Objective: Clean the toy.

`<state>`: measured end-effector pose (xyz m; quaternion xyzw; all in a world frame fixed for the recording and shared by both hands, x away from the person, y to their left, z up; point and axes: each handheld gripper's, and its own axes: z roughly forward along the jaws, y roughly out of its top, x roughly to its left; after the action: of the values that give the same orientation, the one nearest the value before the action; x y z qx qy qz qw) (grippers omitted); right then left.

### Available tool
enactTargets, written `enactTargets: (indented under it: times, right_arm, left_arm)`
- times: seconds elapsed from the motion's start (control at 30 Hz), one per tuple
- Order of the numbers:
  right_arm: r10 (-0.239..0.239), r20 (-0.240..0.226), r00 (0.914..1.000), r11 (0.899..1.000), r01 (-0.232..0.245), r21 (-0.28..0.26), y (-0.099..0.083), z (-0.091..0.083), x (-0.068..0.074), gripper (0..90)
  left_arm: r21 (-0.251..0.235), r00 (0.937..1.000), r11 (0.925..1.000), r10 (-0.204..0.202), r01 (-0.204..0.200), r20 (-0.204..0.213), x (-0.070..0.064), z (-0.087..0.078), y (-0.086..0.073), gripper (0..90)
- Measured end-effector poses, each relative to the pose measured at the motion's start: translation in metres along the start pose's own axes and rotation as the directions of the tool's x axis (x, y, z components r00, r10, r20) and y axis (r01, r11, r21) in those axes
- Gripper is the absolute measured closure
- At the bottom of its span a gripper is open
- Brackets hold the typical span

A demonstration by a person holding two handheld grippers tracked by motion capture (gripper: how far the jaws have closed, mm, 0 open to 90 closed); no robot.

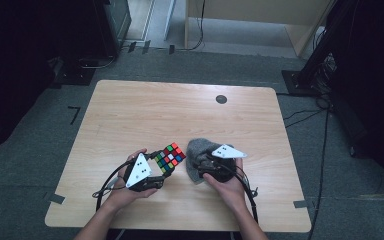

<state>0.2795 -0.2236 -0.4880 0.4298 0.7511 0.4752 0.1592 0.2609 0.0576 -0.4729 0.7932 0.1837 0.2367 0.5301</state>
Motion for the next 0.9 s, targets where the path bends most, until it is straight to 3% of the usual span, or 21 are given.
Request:
enactTargets:
  times: [0.13, 0.33, 0.47, 0.57, 0.63, 0.7, 0.8, 0.83, 0.9]
  right_arm:
    - [0.011, 0.051, 0.9987, 0.997, -0.015, 0.076, -0.011, 0.016, -0.004, 32.3]
    - [-0.079, 0.131, 0.9883, 0.987, 0.059, 0.152, -0.016, 0.024, 0.001, 44.6]
    - [-0.094, 0.149, 0.9844, 0.984, 0.069, 0.165, -0.021, 0.027, 0.0, 49.9]
    - [-0.135, 0.17, 0.9762, 0.98, 0.106, 0.169, -0.021, 0.026, 0.002, 66.6]
    - [-0.131, 0.165, 0.9776, 0.98, 0.103, 0.168, -0.019, 0.022, 0.001, 72.8]
    - [-0.091, 0.132, 0.9871, 0.989, 0.075, 0.123, -0.015, 0.014, -0.001, 74.8]
    - [-0.025, 0.035, 0.9991, 0.999, 0.025, -0.022, -0.002, -0.005, 0.0, 75.2]
    - [-0.019, -0.018, 0.9997, 0.995, 0.017, -0.096, 0.006, -0.017, 0.003, 75.2]
    - [-0.037, -0.088, 0.9954, 0.981, 0.019, -0.194, 0.019, -0.034, 0.011, 75.1]
  left_arm:
    - [-0.012, 0.9989, 0.9992, -0.039, 0.039, 0.027, 0.004, -0.002, 0.0, 33.8]
    - [-0.022, 0.9939, 0.994, -0.106, 0.107, 0.029, 0.012, -0.005, 0.0, 33.7]
    - [-0.025, 0.9924, 0.9925, -0.119, 0.12, 0.031, 0.014, -0.006, 0.0, 33.7]
    - [-0.023, 0.9913, 0.9916, -0.126, 0.127, 0.037, 0.014, -0.006, 0.0, 33.7]
    - [-0.019, 0.9914, 0.9919, -0.125, 0.126, 0.039, 0.014, -0.005, -0.001, 33.7]
    - [-0.013, 0.9923, 0.9933, -0.114, 0.115, 0.047, 0.013, -0.005, -0.001, 33.8]
    - [0.004, 0.9955, 0.9967, -0.081, 0.081, 0.049, 0.01, -0.003, -0.001, 33.8]
    - [0.011, 0.9962, 0.9974, -0.071, 0.071, 0.049, 0.009, -0.002, -0.002, 33.8]
    - [0.031, 0.9975, 0.9987, -0.043, 0.042, 0.056, 0.005, 0.001, -0.002, 33.8]
